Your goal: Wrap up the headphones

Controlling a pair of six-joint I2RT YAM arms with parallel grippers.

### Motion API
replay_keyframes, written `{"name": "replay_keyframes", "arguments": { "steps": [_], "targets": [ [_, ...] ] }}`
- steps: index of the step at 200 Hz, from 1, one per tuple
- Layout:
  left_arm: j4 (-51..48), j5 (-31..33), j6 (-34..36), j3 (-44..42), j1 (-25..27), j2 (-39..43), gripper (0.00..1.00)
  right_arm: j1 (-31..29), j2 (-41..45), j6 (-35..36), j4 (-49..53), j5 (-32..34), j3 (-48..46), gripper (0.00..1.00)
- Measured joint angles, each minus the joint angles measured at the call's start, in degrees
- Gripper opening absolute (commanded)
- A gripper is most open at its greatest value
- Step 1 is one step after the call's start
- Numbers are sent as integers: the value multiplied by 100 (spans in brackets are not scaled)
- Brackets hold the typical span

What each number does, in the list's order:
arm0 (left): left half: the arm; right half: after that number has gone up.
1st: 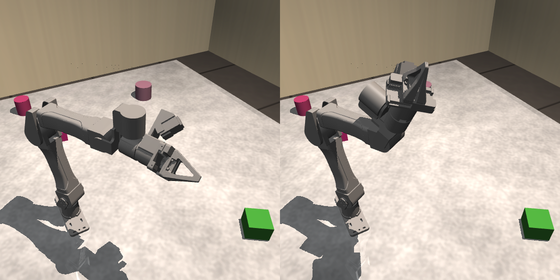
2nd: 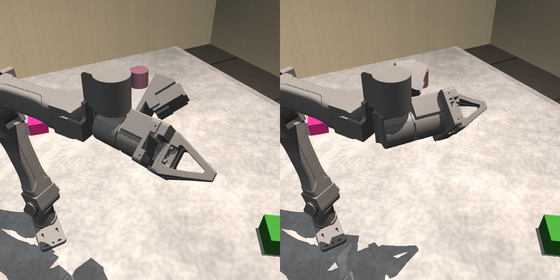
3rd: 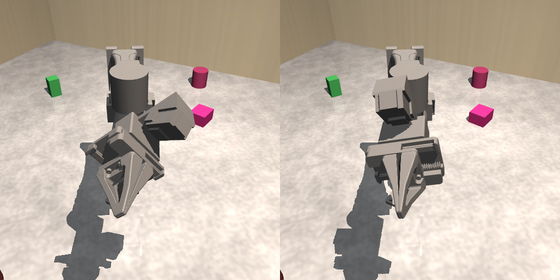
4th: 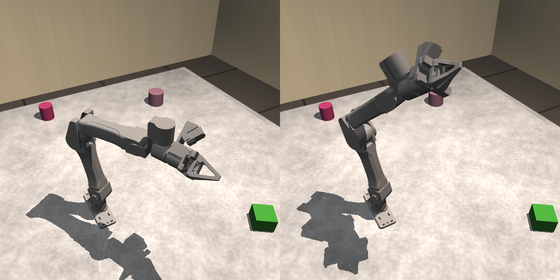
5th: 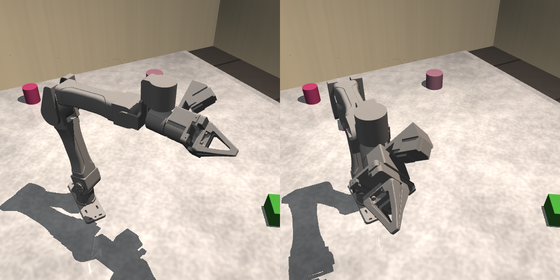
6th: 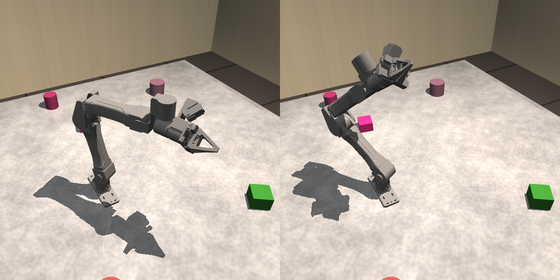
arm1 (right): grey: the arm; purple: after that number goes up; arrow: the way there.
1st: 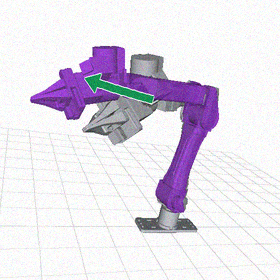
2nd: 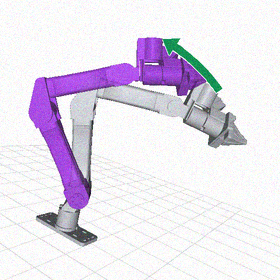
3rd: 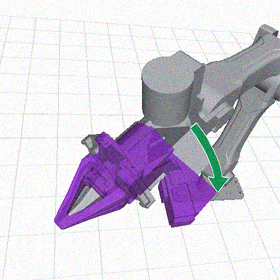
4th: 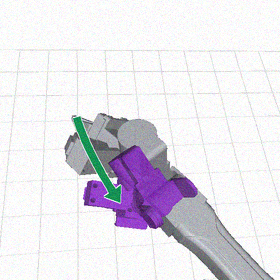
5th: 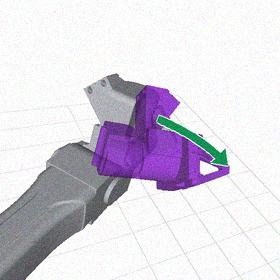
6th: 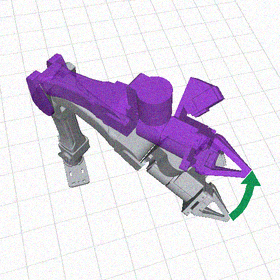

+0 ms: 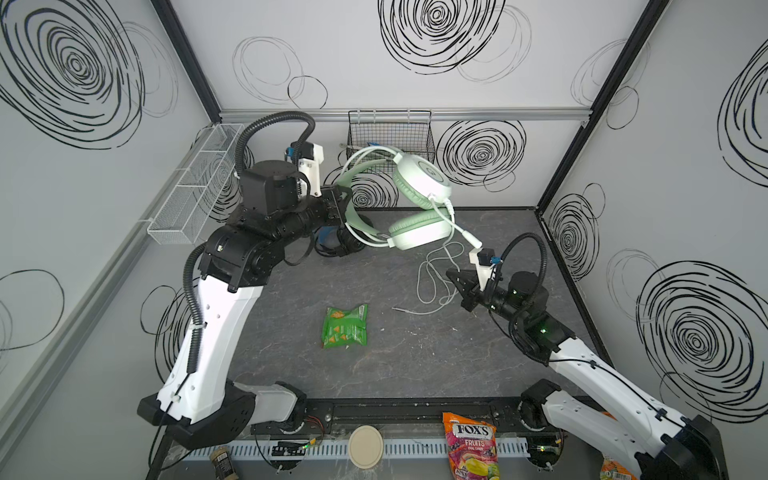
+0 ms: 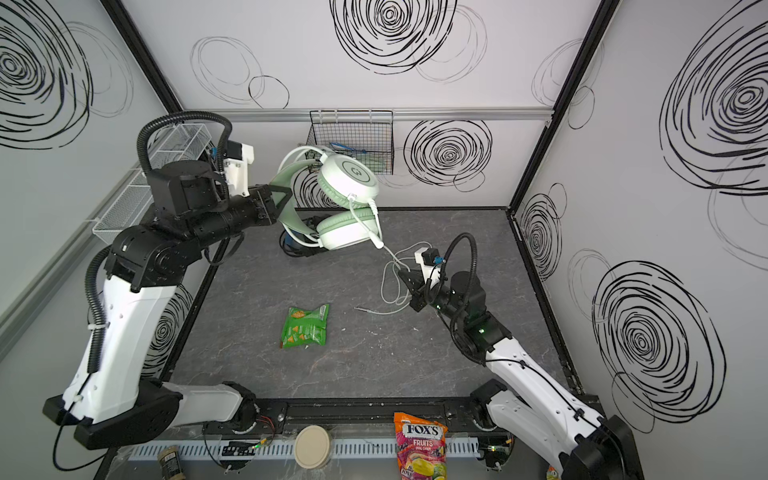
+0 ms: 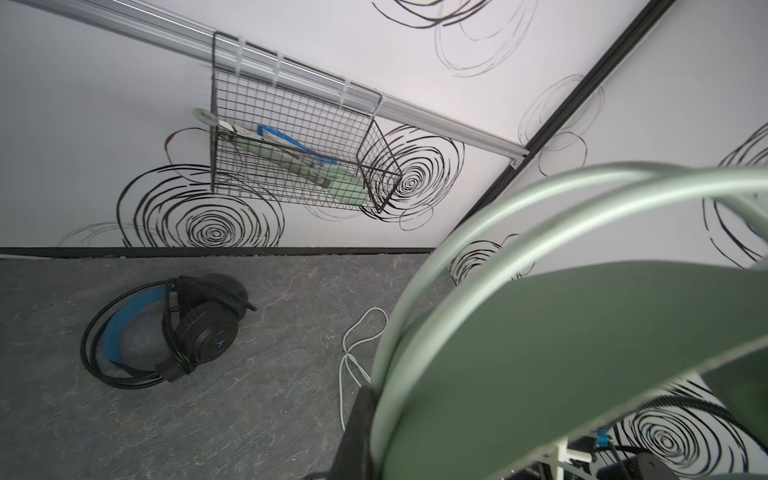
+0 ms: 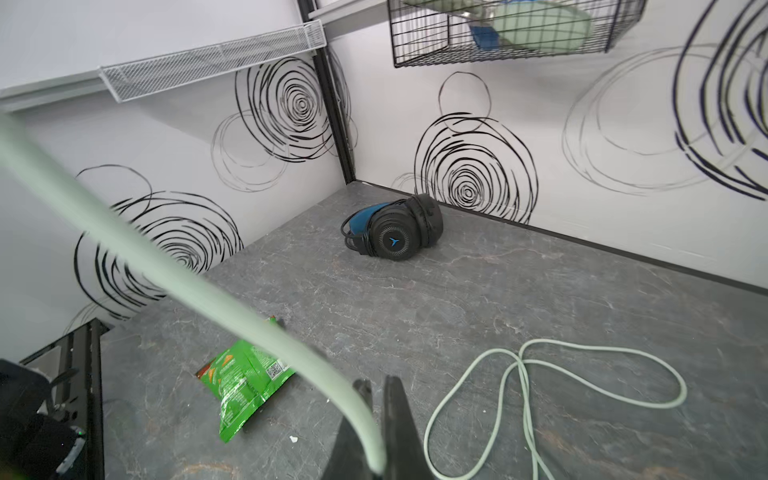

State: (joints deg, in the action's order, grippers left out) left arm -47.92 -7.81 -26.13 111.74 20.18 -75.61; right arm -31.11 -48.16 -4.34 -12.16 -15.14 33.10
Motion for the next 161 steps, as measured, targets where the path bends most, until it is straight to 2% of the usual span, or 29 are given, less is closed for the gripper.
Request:
{"name": "replay_keyframes", "arguments": {
  "steps": [42,77,96,127,144,161],
  "targets": [
    [369,0,-120,-743,-382,313,0,-76,1016,595,1344,994,603,0],
    [640,450,-44,-1515,-476,402,0,-317,1451,1246,2400,2146,1364,0],
    [855,745,61,-2164,-522,472,0,-385,1530,1759,2623,2870,1770,0],
    [1283,866,455,-3324,-518,721,0,-376,1169,2533,2640,3886,2483,0],
    [1423,804,732,-3790,-450,962,0,-330,640,2634,2634,4109,2988,0],
    [1517,822,1027,-3991,-136,1248,0,-214,50,2509,2664,4116,3427,0]
  ]
}}
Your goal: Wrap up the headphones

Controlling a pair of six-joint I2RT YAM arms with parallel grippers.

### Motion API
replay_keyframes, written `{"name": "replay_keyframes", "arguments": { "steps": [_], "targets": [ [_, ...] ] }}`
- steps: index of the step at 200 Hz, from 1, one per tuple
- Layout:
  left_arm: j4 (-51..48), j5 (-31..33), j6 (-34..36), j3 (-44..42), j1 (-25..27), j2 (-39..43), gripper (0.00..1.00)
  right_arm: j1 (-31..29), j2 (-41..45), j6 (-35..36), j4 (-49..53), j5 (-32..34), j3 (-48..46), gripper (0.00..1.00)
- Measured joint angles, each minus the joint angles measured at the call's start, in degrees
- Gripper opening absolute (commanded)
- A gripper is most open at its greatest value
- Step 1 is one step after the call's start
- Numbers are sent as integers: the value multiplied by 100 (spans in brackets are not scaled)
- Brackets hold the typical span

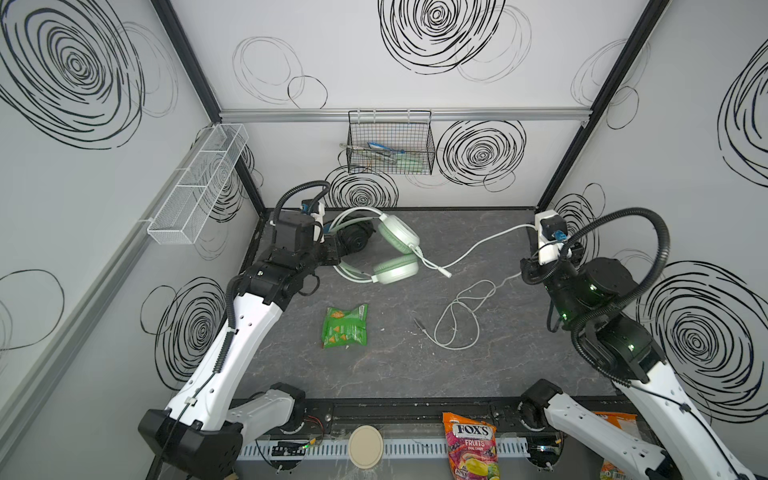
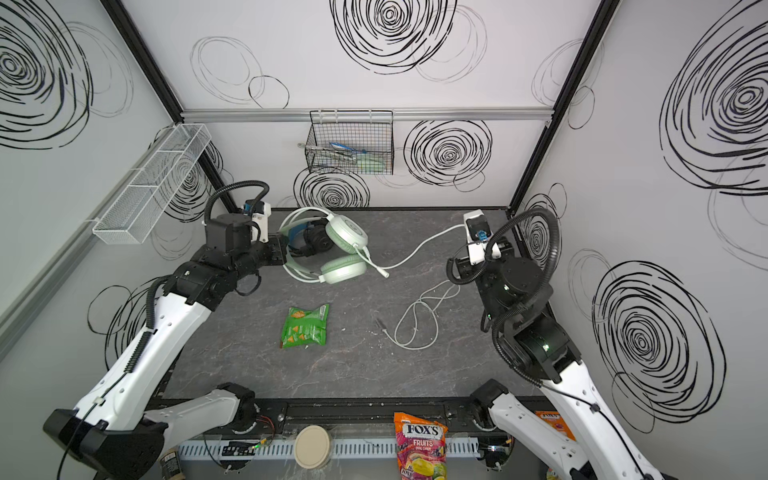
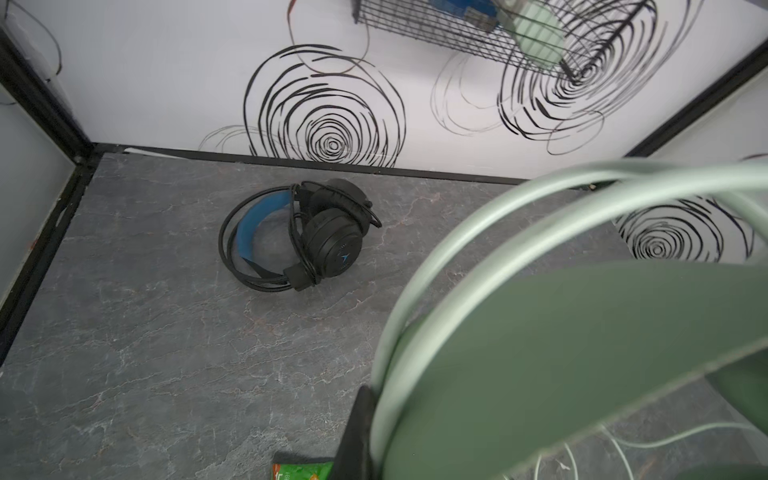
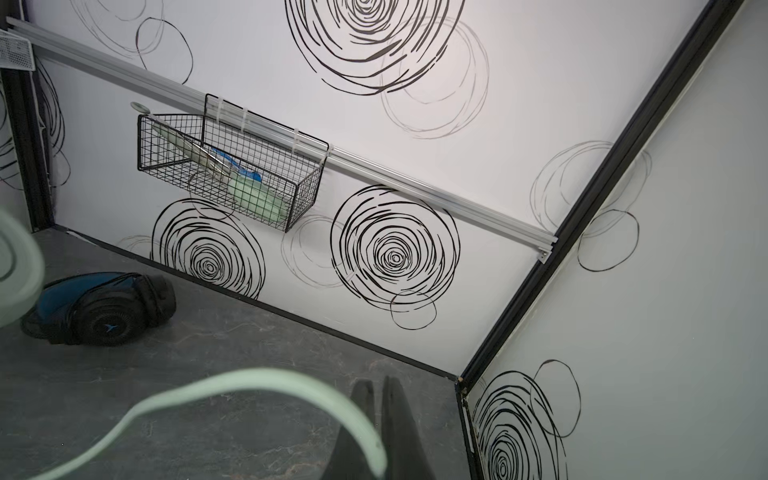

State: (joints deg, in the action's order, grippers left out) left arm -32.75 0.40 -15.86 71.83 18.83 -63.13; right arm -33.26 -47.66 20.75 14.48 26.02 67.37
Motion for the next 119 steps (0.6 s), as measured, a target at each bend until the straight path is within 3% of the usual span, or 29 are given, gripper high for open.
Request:
{"name": "replay_keyframes", "arguments": {
  "steps": [47,84,119],
  "targets": [
    [127,208,570,-264,1082,695,0,236,-1080,-256,125,-584,695,0],
    [116,264,610,-564,940,682,0,-133,-732,284,-192,-1403,660,0],
    [131,168,632,-671,914,291,0,-957,-603,874,-326,-1816,1106,0]
  ]
}}
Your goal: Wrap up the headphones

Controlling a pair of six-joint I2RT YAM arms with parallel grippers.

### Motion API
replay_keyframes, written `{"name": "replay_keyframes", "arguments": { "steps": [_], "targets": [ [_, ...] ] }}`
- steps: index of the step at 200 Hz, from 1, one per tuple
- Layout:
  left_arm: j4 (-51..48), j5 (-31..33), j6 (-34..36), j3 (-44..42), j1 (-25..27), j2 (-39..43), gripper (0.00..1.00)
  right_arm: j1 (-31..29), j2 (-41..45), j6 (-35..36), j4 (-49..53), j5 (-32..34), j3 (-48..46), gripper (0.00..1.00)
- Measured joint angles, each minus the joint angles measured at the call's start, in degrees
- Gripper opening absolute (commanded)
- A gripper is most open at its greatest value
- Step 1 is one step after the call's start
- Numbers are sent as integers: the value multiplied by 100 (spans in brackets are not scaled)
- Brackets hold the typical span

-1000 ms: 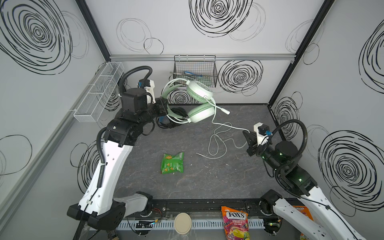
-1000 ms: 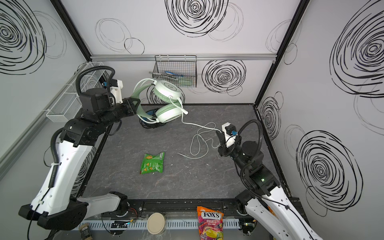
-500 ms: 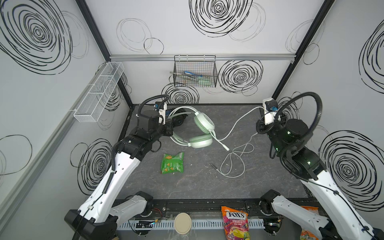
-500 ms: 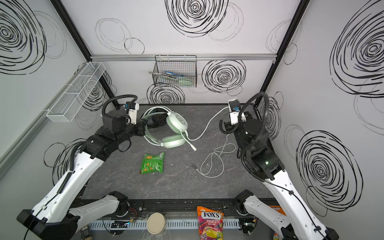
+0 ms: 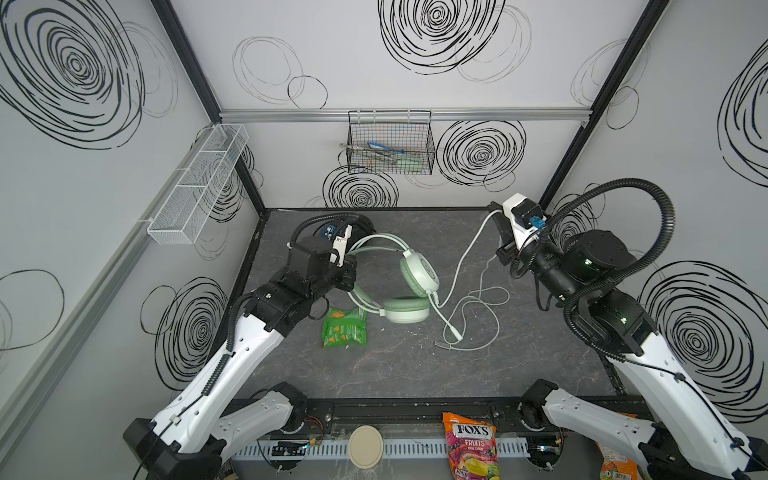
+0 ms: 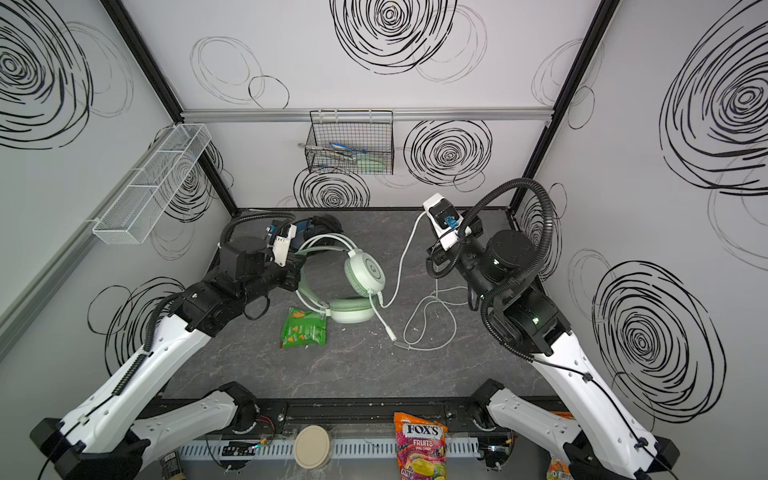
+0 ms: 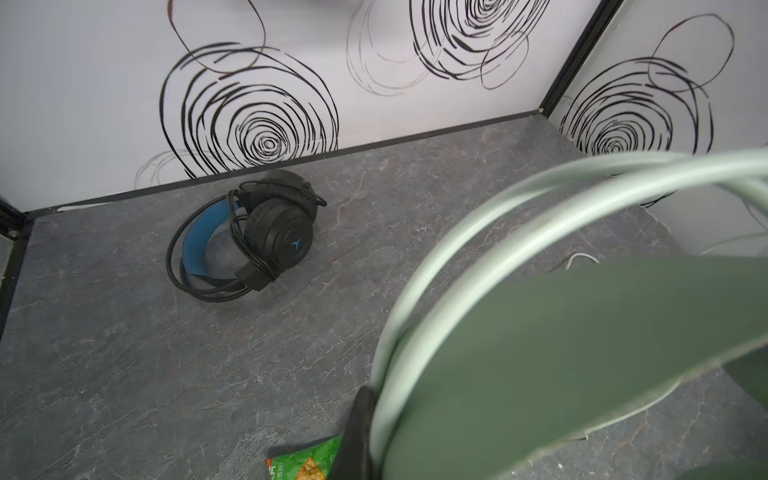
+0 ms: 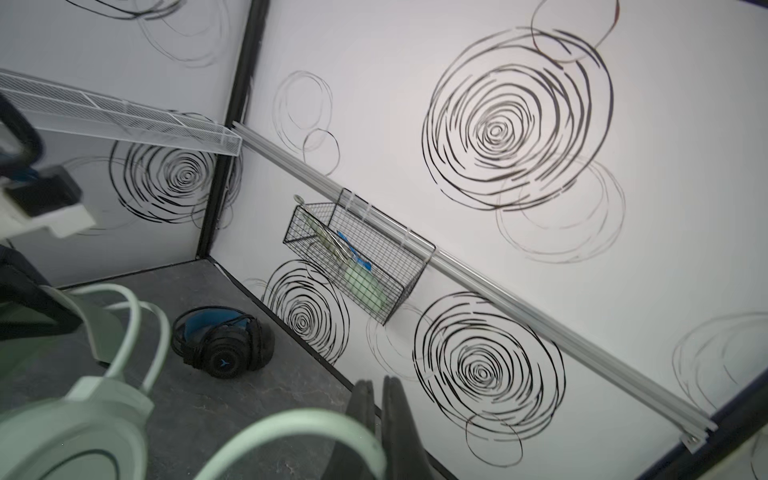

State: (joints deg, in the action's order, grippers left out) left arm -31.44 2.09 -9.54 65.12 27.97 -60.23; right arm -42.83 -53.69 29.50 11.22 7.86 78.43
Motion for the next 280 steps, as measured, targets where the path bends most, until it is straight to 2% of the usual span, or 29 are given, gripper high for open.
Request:
{"name": "replay_keyframes", "arguments": {
  "steps": [33,50,71,112,149,190,213,228,249,266,280],
  "targets": [
    [103,-175,57,15,219,-273,0,-984,-369,409,131,11,555,0],
    [127,-232,125,94,485,-413,0,-1499,-686,616,304,87,826,0],
    [162,-350,232,188,848,-490,0,-1858,-986,828,481,212,918,0],
    [304,-636,446,315,1373,-470,0,-1875,-1141,975,538,450,743,0],
    [337,-953,577,535,1770,-426,0,-1360,-1119,824,470,496,470,1],
    [391,-1062,535,828,1982,-426,0,-734,-1027,426,295,271,214,14],
    [476,-1174,498,863,2070,-426,0,-629,-946,240,127,83,195,30],
    [595,-1338,450,863,2133,-426,0,-560,-903,125,-15,-24,164,37],
    [820,-1606,302,863,2177,-426,0,-485,-872,-33,-170,-175,136,50],
    [1062,-1812,175,863,2192,-424,0,-385,-872,-146,-291,-326,131,58],
    [1237,-1952,55,868,2192,-420,0,-273,-872,-254,-372,-435,131,61]
  ]
}}
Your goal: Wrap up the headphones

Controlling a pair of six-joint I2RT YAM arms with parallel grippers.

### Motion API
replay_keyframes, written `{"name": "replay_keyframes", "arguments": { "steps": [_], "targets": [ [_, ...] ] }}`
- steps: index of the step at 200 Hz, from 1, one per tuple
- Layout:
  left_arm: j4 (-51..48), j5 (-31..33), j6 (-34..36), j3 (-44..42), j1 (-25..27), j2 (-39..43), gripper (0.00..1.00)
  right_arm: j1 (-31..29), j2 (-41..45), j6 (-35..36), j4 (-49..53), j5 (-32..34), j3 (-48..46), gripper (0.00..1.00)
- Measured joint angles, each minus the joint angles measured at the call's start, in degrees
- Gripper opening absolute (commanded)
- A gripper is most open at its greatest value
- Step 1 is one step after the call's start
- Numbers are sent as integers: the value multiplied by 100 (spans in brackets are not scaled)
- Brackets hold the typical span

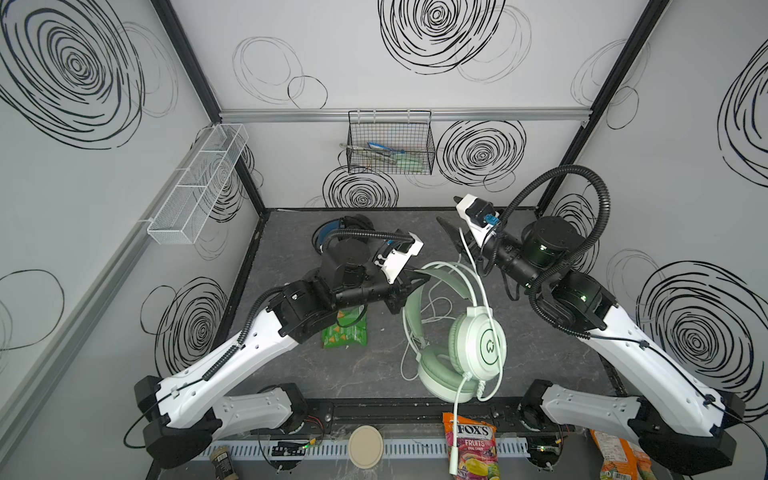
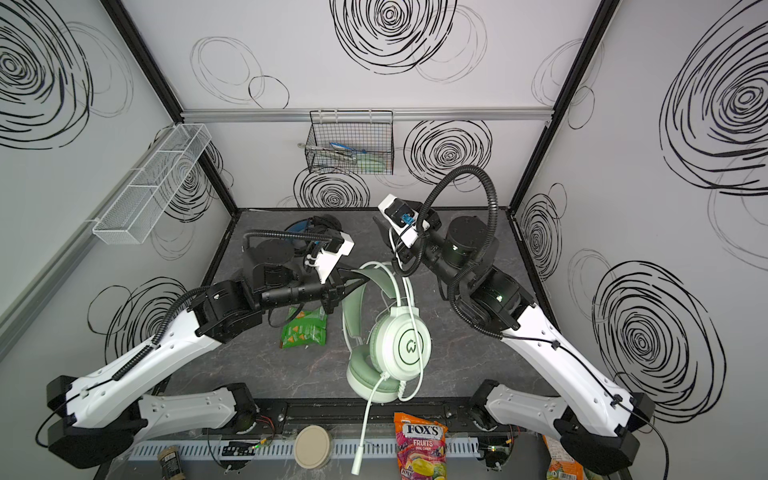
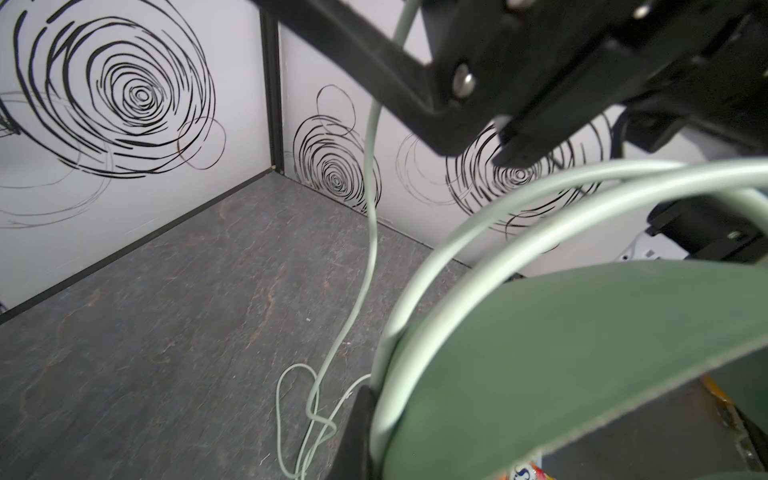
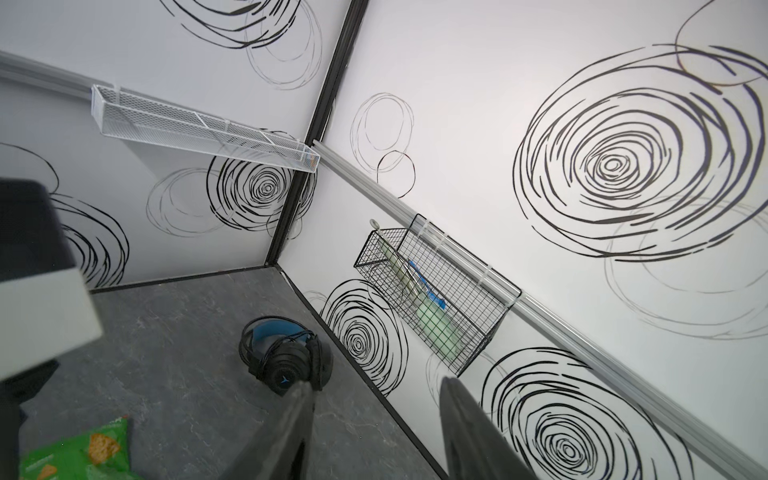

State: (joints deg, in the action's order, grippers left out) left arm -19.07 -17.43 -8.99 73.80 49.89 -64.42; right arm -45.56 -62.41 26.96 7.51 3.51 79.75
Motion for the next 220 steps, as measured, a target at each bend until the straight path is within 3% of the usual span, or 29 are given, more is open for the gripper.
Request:
{"name": "replay_keyframes", "arguments": {
  "steps": [62,169,220],
  "targets": [
    [807,-507,-678,166,-2,31,0,551,-2,-476,-372,-573,-136,66],
    [2892,-1259,-2363,350,0,-85,0,734,-87,-1204,-1215,-1023,-542,66],
    [4129,-1147,-3206,345,0,-127,0,732,-85,-1624,-1589,-1196,-922,66]
  ]
}}
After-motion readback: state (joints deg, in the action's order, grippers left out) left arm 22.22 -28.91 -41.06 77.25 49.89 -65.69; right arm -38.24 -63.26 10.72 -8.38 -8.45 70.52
